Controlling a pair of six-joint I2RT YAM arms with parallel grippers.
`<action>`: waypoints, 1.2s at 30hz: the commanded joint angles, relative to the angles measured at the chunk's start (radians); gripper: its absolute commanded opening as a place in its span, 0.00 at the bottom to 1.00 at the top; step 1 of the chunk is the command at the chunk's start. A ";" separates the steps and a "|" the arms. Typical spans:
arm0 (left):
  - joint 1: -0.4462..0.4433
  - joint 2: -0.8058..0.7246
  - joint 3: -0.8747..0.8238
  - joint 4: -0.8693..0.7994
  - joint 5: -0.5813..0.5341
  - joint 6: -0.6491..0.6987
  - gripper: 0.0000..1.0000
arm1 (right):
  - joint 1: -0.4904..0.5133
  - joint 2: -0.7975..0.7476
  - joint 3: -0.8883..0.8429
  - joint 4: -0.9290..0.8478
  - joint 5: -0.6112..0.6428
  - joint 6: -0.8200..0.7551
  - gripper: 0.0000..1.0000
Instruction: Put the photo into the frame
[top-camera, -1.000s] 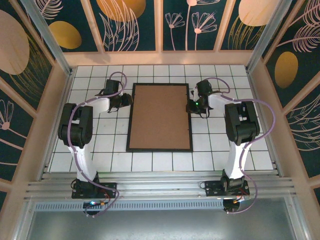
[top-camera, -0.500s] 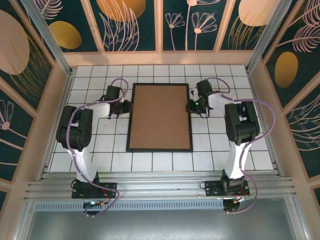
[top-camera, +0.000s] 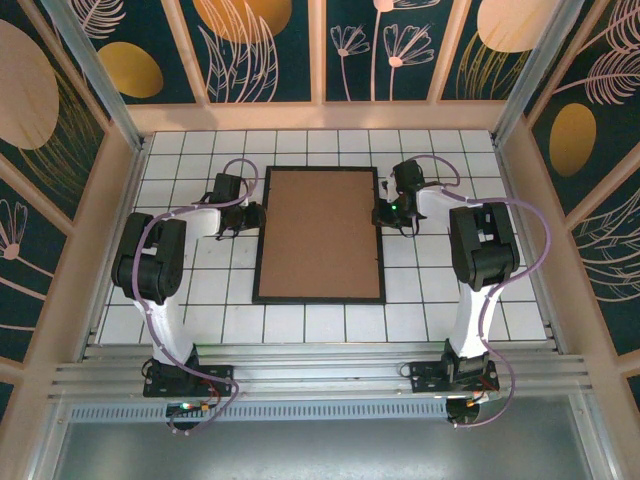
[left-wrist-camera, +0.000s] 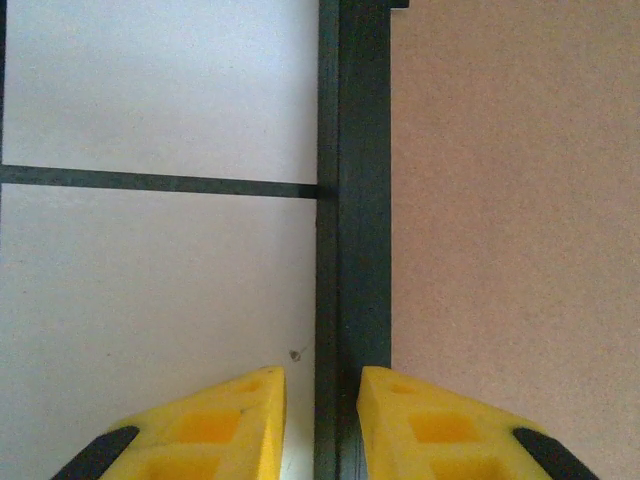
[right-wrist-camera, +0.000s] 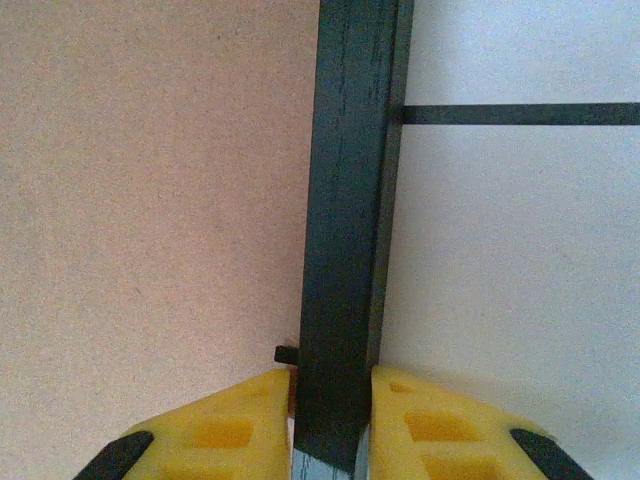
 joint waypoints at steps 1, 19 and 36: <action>-0.028 -0.002 -0.037 -0.054 0.044 -0.002 0.28 | 0.013 0.057 -0.008 -0.031 0.058 -0.029 0.23; -0.042 -0.019 -0.058 -0.043 0.035 -0.013 0.27 | 0.013 0.059 -0.008 -0.034 0.058 -0.027 0.23; -0.012 -0.063 -0.070 0.005 0.014 -0.054 0.25 | 0.014 0.063 -0.008 -0.032 0.053 -0.029 0.23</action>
